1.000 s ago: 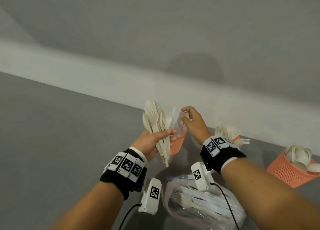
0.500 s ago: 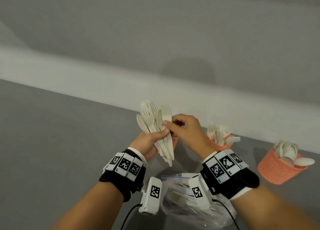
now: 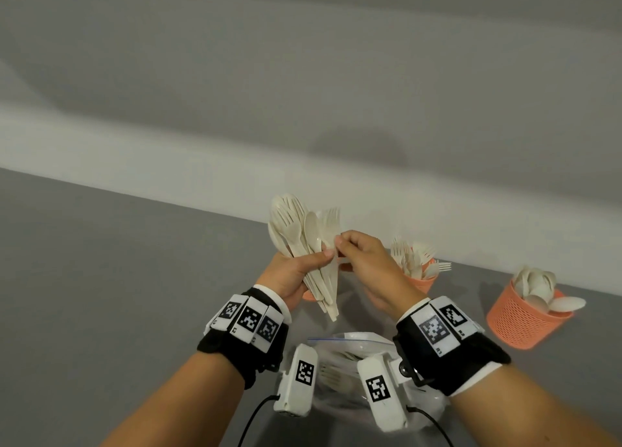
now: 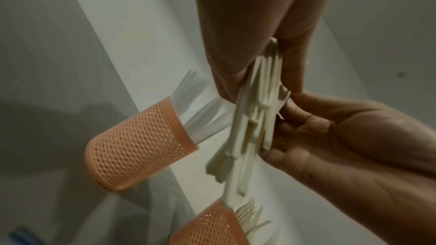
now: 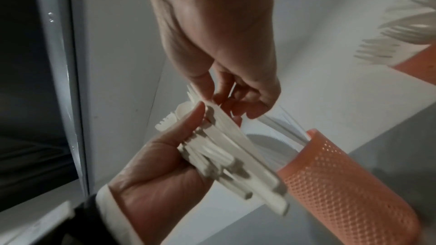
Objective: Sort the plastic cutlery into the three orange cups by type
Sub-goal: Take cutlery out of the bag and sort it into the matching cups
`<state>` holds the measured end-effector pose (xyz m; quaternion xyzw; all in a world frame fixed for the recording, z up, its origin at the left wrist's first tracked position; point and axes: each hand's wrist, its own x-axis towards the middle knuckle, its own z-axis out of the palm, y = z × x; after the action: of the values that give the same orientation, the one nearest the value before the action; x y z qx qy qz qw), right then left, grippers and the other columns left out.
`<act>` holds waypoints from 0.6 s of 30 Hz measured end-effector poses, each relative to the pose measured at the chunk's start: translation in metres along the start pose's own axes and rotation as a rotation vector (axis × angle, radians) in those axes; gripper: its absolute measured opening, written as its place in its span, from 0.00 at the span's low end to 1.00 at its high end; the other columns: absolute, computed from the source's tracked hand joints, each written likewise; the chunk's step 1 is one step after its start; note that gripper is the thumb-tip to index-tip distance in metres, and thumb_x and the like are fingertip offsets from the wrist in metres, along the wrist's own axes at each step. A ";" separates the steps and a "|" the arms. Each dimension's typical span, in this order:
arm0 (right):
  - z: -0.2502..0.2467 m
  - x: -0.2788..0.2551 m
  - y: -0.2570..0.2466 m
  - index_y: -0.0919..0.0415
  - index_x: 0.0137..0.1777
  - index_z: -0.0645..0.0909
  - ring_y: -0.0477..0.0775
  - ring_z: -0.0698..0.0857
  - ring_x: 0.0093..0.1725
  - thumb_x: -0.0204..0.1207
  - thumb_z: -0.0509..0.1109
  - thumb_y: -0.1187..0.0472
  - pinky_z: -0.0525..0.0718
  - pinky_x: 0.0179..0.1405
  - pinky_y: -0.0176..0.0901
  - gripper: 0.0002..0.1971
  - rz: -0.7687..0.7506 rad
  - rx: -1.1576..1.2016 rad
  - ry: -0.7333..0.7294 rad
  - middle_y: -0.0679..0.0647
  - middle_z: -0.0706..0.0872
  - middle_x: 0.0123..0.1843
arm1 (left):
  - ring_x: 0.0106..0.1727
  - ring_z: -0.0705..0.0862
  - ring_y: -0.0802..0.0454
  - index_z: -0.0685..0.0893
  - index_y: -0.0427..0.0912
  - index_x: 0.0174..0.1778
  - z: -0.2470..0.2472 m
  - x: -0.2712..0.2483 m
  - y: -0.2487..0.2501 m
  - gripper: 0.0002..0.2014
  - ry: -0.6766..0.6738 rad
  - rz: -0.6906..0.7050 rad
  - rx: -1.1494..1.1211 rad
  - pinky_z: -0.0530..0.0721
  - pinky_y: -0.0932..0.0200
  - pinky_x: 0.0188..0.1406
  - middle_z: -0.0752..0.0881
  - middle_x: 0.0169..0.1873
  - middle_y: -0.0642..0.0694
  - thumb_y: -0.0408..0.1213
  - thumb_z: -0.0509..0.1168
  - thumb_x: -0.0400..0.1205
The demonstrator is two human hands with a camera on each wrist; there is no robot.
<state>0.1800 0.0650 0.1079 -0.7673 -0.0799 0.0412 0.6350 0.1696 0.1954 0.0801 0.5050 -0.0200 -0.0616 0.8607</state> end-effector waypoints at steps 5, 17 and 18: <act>-0.009 -0.011 -0.021 0.60 0.50 0.72 0.46 0.77 0.28 0.85 0.54 0.55 0.77 0.32 0.38 0.10 -0.092 0.164 0.140 0.50 0.79 0.32 | 0.33 0.84 0.51 0.87 0.40 0.31 0.004 -0.002 0.000 0.12 -0.053 -0.022 0.004 0.85 0.54 0.37 0.85 0.28 0.46 0.27 0.63 0.79; -0.009 -0.023 -0.015 0.74 0.35 0.85 0.38 0.79 0.23 0.72 0.74 0.62 0.76 0.27 0.30 0.12 -0.264 -0.260 0.095 0.58 0.85 0.25 | 0.35 0.81 0.50 0.79 0.30 0.57 0.013 -0.013 0.001 0.19 -0.104 -0.104 -0.060 0.87 0.57 0.36 0.79 0.32 0.40 0.24 0.64 0.69; -0.011 -0.024 -0.012 0.74 0.35 0.85 0.42 0.79 0.25 0.72 0.74 0.61 0.76 0.29 0.35 0.13 -0.256 -0.258 0.100 0.61 0.86 0.26 | 0.33 0.82 0.51 0.78 0.30 0.57 0.012 -0.014 0.001 0.18 -0.112 -0.114 -0.078 0.87 0.57 0.36 0.81 0.30 0.42 0.23 0.63 0.70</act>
<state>0.1576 0.0529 0.1213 -0.8271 -0.1497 -0.0886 0.5344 0.1550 0.1868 0.0870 0.4673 -0.0367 -0.1394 0.8723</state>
